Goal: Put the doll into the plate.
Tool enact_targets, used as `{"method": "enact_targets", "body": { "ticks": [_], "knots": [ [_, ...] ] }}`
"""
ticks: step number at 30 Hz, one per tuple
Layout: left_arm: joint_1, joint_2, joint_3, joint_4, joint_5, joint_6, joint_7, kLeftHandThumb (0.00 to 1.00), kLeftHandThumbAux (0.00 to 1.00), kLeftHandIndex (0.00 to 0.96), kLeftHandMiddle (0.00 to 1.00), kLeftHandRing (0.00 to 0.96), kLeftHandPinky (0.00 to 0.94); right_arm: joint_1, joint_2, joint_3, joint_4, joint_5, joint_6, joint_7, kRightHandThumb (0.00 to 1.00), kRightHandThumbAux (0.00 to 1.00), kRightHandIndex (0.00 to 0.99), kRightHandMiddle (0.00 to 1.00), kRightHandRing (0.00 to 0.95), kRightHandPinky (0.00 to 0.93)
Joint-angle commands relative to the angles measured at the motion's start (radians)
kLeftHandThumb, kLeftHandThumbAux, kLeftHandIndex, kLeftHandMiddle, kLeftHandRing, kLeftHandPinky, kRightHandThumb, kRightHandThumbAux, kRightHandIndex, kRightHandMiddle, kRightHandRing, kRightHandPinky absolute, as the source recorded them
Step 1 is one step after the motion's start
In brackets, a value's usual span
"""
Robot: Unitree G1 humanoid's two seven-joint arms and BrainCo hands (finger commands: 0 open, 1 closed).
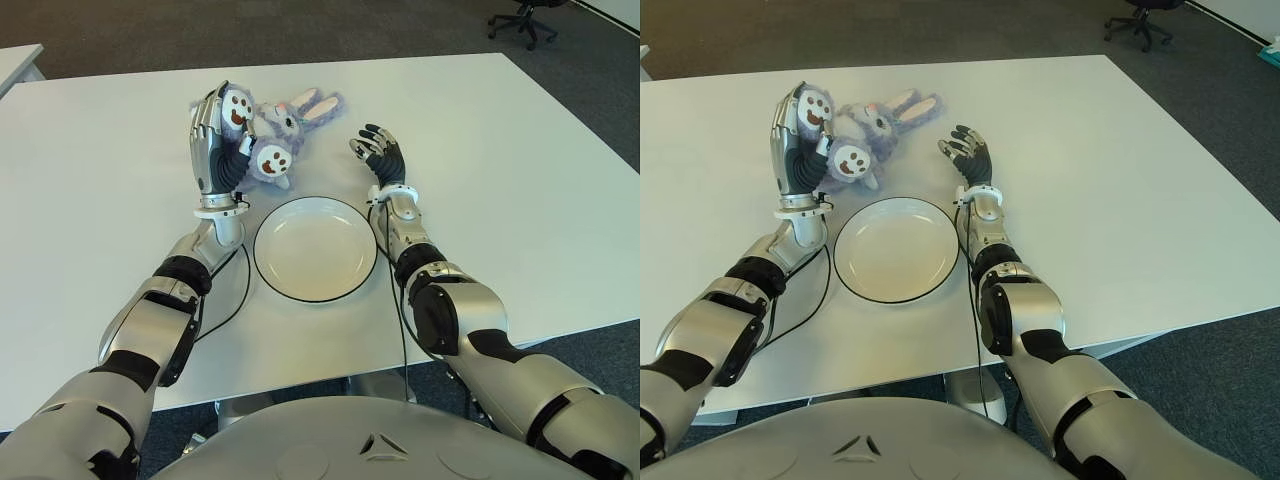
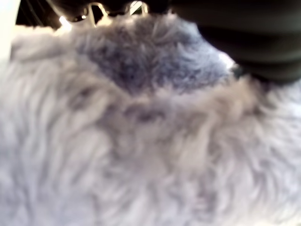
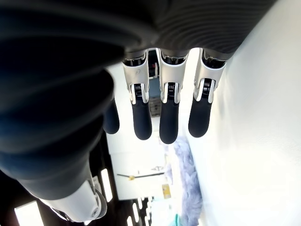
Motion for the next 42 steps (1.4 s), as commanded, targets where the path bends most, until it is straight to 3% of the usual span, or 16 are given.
{"method": "enact_targets", "body": {
  "ticks": [1,5,6,14,25,26,28,31,32,34,42],
  "knots": [
    [0.036,-0.007,-0.03,0.041,0.032,0.039,0.021,0.571,0.301,0.138,0.222,0.183,0.135,0.136,0.02,-0.009,0.089,0.01,0.093,-0.005,0.336,0.808,0.206,0.237,0.249,0.274],
    [0.032,-0.004,-0.032,0.045,0.027,0.026,0.014,0.612,0.313,0.176,0.25,0.203,0.154,0.136,0.02,-0.009,0.089,0.01,0.092,-0.005,0.353,0.803,0.21,0.234,0.246,0.272],
    [0.032,-0.004,-0.032,0.046,0.024,0.019,0.01,0.648,0.318,0.198,0.267,0.225,0.218,0.136,0.02,-0.009,0.089,0.01,0.092,-0.005,0.355,0.803,0.21,0.234,0.245,0.272],
    [0.029,-0.008,-0.021,0.055,-0.007,-0.009,-0.017,0.736,0.346,0.267,0.343,0.346,0.359,0.137,0.021,-0.01,0.089,0.011,0.092,-0.005,0.359,0.798,0.216,0.224,0.234,0.263],
    [0.028,-0.027,0.016,0.06,-0.063,-0.002,-0.064,0.784,0.377,0.37,0.402,0.409,0.392,0.138,0.02,-0.009,0.088,0.01,0.091,-0.005,0.374,0.783,0.23,0.199,0.208,0.251],
    [0.027,-0.028,0.018,0.061,-0.064,-0.001,-0.064,0.744,0.602,0.412,0.411,0.416,0.4,0.137,0.02,-0.009,0.089,0.01,0.091,-0.005,0.388,0.783,0.232,0.195,0.202,0.247],
    [0.021,-0.027,0.022,0.072,-0.068,0.005,-0.063,0.733,0.665,0.428,0.44,0.442,0.436,0.137,0.02,-0.01,0.089,0.011,0.092,-0.005,0.409,0.784,0.231,0.188,0.191,0.238],
    [0.018,-0.026,0.021,0.077,-0.064,0.015,-0.054,0.732,0.672,0.434,0.473,0.48,0.511,0.136,0.02,-0.009,0.089,0.01,0.095,-0.007,0.42,0.785,0.229,0.181,0.182,0.226],
    [0.017,-0.026,0.02,0.078,-0.062,0.018,-0.051,0.817,0.659,0.441,0.467,0.5,0.524,0.136,0.019,-0.009,0.089,0.01,0.095,-0.007,0.422,0.788,0.228,0.178,0.178,0.225],
    [0.017,-0.026,0.017,0.079,-0.057,0.024,-0.045,0.842,0.655,0.436,0.474,0.533,0.546,0.137,0.018,-0.008,0.089,0.009,0.095,-0.008,0.424,0.791,0.227,0.175,0.174,0.226],
    [0.012,-0.036,0.038,0.089,-0.083,0.046,-0.06,0.845,0.656,0.407,0.511,0.676,0.681,0.137,0.017,-0.005,0.089,0.005,0.095,-0.012,0.424,0.803,0.222,0.159,0.161,0.224]
  ]
}}
